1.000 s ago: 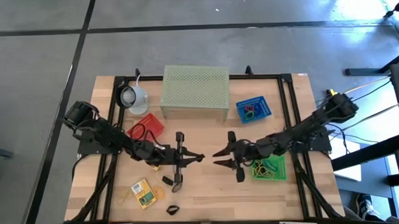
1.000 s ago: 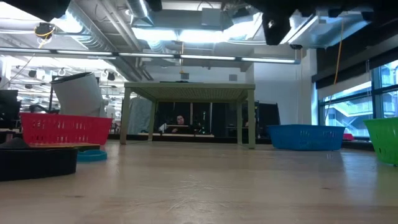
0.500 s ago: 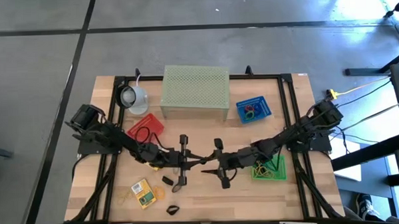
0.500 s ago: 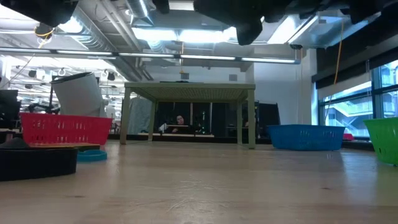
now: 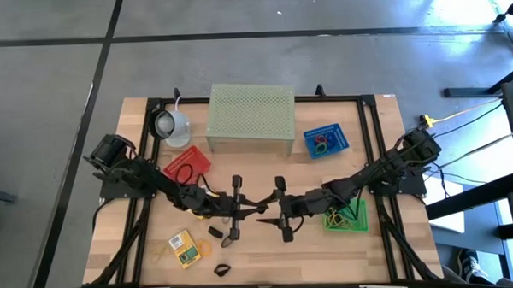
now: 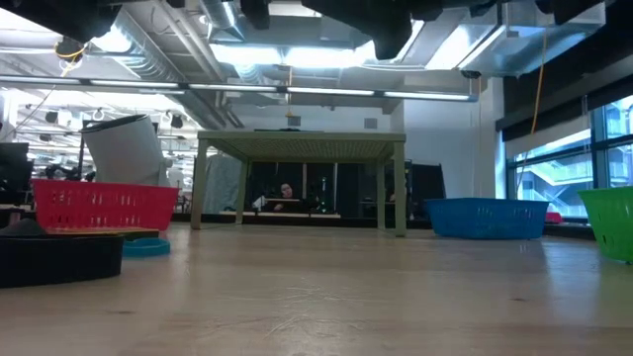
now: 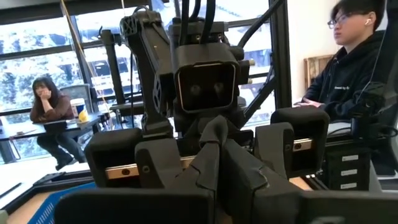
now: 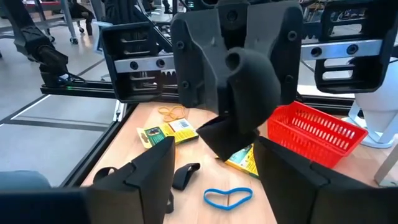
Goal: Pick & Place Office Desk Supplies
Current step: Put the black rubber band into the green bin
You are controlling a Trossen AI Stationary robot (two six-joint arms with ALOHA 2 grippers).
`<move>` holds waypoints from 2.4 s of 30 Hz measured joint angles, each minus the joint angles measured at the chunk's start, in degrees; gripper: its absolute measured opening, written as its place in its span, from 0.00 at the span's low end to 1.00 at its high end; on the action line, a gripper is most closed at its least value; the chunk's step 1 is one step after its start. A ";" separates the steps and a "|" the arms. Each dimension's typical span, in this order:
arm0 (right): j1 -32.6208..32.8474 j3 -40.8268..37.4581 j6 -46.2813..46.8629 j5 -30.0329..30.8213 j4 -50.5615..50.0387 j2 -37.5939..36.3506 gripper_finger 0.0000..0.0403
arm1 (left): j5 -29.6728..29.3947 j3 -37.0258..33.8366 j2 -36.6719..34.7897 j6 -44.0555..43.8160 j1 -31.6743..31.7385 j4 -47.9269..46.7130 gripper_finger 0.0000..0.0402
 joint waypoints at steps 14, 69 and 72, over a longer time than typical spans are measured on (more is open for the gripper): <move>-0.11 -0.02 0.06 3.04 0.02 -0.02 0.46 | 0.44 0.00 0.00 -3.89 0.33 -3.83 0.02; 26.28 -0.57 82.55 6.45 -90.16 -21.44 0.02 | 0.00 -0.02 -0.09 -11.85 -0.59 -2.54 0.44; 27.30 -2.54 88.17 2.94 -90.66 -21.44 0.02 | 0.00 -0.02 -0.09 -11.85 -0.59 -2.54 0.44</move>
